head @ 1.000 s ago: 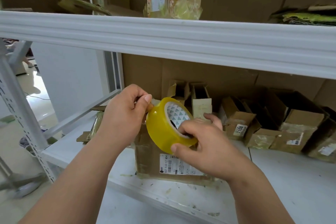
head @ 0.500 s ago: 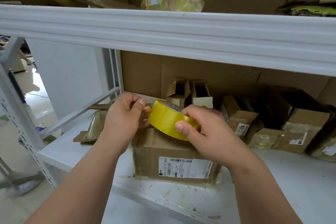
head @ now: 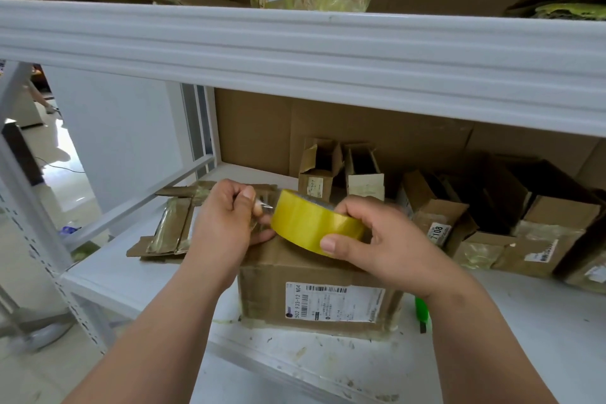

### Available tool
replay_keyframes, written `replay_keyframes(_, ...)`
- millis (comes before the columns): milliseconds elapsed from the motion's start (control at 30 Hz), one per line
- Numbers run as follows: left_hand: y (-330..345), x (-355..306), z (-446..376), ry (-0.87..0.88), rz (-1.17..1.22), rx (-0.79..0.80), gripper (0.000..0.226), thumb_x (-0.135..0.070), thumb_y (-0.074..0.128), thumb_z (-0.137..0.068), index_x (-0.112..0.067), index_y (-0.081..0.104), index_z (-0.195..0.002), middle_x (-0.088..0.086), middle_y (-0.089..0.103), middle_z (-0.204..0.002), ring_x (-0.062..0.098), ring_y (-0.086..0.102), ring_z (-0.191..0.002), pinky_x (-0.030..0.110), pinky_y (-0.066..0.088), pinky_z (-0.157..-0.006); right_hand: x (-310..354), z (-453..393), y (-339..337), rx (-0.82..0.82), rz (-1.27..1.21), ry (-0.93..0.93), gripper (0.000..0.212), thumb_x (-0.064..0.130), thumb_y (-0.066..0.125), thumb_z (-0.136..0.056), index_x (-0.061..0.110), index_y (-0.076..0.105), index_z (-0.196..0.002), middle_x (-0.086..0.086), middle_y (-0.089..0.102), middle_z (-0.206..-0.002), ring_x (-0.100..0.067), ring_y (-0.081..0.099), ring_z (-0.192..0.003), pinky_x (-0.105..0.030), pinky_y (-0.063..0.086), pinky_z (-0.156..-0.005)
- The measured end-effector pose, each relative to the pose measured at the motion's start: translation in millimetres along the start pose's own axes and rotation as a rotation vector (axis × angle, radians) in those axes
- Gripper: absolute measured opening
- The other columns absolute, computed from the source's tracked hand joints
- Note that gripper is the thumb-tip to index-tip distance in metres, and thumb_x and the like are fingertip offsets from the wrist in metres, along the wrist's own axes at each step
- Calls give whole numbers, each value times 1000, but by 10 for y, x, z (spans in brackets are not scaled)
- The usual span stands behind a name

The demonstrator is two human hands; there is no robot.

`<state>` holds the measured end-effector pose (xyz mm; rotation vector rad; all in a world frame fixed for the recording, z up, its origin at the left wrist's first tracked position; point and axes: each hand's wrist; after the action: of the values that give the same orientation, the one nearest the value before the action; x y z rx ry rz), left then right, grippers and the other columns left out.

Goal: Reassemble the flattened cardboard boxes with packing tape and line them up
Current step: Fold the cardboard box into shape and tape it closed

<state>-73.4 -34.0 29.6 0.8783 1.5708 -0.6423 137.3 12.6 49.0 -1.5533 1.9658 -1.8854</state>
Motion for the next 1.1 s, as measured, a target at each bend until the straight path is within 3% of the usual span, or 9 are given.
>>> replay_keyframes(133,-102,65,-41,-33,39,-33,19,-20,43,-106,-8,54,-97,22,55,-92,32,65,-87,43,62,-74,14,22,-136,-182,35,39,41,73,63,-62,37,56,-81,13,56,-78,-15,51,-88,-26,33,-61)
replay_keyframes(300,-62,66,-102,-122,169,-48,16,-19,41,-106,-10,51,-97,7,47,-72,9,52,-55,39,61,-67,21,58,-243,-78,-20,34,29,61,64,-65,40,62,-85,12,61,-83,-11,55,-89,-21,35,-64)
replay_keyframes(400,-37,60,-132,-135,184,-66,18,-18,40,-107,-11,48,-92,7,44,-73,9,47,-55,37,61,-63,-4,39,-232,38,-111,60,24,51,60,-62,39,64,-82,8,59,-80,-20,54,-93,-30,38,-72)
replay_keyframes(500,-24,65,-135,-132,178,-83,16,-18,37,-108,-10,46,-97,11,44,-78,11,46,-59,35,61,-61,-69,39,-194,104,-101,75,30,58,57,-63,36,61,-84,10,59,-80,-19,52,-91,-35,39,-78)
replay_keyframes(600,-16,73,-105,-127,169,-113,17,-18,38,-107,-11,46,-95,7,40,-78,11,42,-58,35,63,-63,-121,92,-181,72,-24,31,29,65,56,-74,39,56,-87,18,57,-77,-12,49,-88,-35,34,-81)
replay_keyframes(700,-6,98,-65,-81,65,-133,16,-20,39,-107,-12,47,-96,4,38,-73,9,41,-58,34,63,-68,-114,137,-214,-32,18,24,42,76,49,-70,40,56,-90,25,57,-82,-21,48,-98,-31,37,-73)
replay_keyframes(900,7,109,-66,-77,31,-134,17,-22,39,-107,-15,49,-95,3,39,-73,3,47,-48,42,61,-80,-109,211,-414,-236,56,47,53,83,43,-63,40,60,-88,11,60,-75,-19,53,-91,-27,35,-63)
replay_keyframes(1033,-18,102,-79,-138,151,-131,18,-21,39,-107,-13,46,-92,0,33,-67,5,35,-47,42,61,-78,-94,304,-516,-135,-136,6,48,66,53,-58,25,68,-76,4,61,-70,-4,55,-68,-16,39,-60)
replay_keyframes(1100,-28,92,-85,-165,206,-134,19,-16,39,-107,-14,44,-89,-1,32,-65,7,31,-48,42,62,-75,-116,337,-524,-45,-239,11,43,59,58,-54,22,69,-73,2,58,-67,-6,54,-67,-18,41,-62)
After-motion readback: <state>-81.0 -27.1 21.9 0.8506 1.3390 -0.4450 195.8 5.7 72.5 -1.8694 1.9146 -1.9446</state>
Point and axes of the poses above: each hand's wrist, its own z-axis away from the middle knuckle, its own y-axis out of the palm, x = y × z
